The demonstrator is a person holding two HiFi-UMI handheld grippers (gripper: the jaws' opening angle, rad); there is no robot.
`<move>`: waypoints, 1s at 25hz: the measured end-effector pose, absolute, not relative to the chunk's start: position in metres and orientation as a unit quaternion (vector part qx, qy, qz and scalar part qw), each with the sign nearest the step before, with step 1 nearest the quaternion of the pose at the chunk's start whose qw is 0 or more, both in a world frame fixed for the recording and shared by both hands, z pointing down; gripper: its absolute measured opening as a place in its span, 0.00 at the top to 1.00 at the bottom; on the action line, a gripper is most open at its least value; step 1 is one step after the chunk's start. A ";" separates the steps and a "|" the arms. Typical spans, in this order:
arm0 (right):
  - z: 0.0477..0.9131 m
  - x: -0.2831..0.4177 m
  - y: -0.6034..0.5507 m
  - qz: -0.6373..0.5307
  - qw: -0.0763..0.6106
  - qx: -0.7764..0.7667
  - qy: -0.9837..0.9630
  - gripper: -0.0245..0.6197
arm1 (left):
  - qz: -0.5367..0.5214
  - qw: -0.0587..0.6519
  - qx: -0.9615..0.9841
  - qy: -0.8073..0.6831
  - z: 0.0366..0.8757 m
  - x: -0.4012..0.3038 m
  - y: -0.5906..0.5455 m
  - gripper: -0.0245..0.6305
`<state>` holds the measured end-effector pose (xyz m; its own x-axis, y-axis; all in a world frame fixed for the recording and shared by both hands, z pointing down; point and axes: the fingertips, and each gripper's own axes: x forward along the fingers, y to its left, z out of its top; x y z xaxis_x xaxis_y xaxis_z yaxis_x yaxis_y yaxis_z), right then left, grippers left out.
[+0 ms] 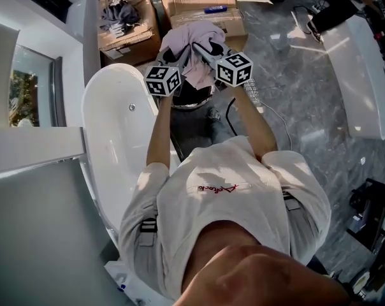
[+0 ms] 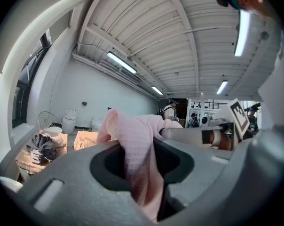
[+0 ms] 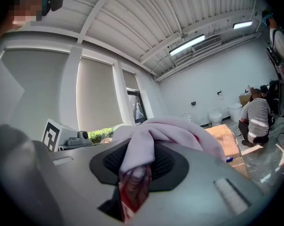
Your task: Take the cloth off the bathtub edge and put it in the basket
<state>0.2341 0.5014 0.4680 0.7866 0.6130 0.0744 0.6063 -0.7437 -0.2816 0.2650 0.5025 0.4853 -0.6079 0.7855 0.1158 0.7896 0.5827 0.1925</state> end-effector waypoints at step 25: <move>0.439 0.233 0.696 0.021 0.137 -0.952 -0.271 0.80 | -0.095 0.008 -0.486 -0.869 0.455 0.264 0.695 0.77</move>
<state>0.2330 0.6963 0.4386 0.8517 0.5229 0.0343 0.5114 -0.8150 -0.2725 0.2636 0.6950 0.4553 -0.5276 0.8427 0.1067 0.8458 0.5096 0.1576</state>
